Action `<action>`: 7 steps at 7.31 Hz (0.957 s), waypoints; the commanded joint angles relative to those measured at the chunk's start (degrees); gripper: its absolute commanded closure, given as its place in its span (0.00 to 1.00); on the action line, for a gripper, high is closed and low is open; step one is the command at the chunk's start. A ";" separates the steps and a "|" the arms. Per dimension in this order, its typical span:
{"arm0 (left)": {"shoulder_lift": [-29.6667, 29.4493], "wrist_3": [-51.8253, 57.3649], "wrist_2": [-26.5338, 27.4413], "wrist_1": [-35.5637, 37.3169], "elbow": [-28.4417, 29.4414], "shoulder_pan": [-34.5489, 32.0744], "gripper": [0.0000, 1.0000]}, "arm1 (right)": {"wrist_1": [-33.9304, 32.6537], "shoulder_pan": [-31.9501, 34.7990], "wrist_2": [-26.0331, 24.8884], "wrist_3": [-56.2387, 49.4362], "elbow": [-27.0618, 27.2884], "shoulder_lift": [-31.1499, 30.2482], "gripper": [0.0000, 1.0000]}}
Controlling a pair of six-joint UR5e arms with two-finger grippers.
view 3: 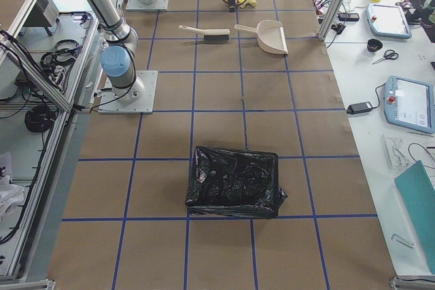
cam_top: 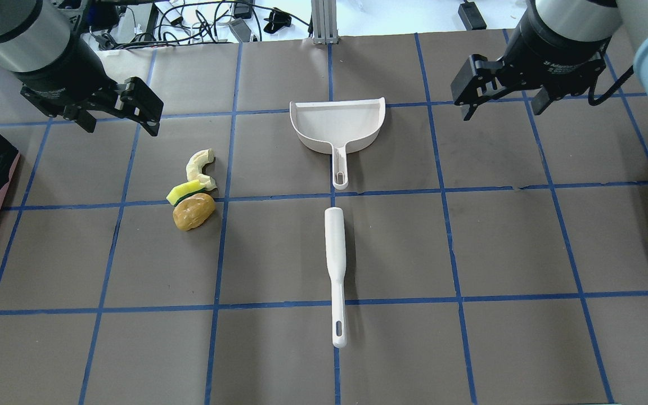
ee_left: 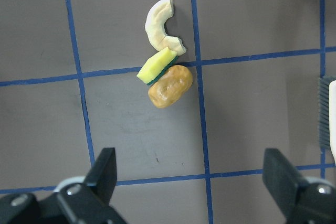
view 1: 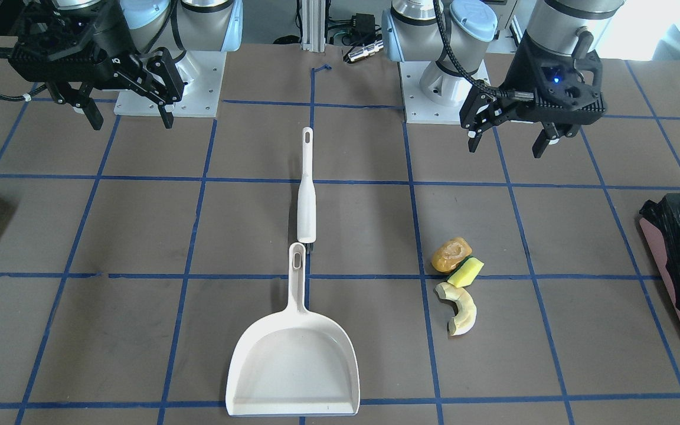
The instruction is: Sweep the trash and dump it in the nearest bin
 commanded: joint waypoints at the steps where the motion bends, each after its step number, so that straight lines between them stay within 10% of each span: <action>1: 0.01 -0.70 0.01 0.05 -0.42 -0.01 0.00 | 0.03 0.00 0.00 0.00 -0.02 -0.07 0.00; 7: 0.28 -1.32 0.09 -0.04 -0.42 -0.01 0.00 | 0.03 0.00 -0.09 0.00 0.06 -0.07 0.00</action>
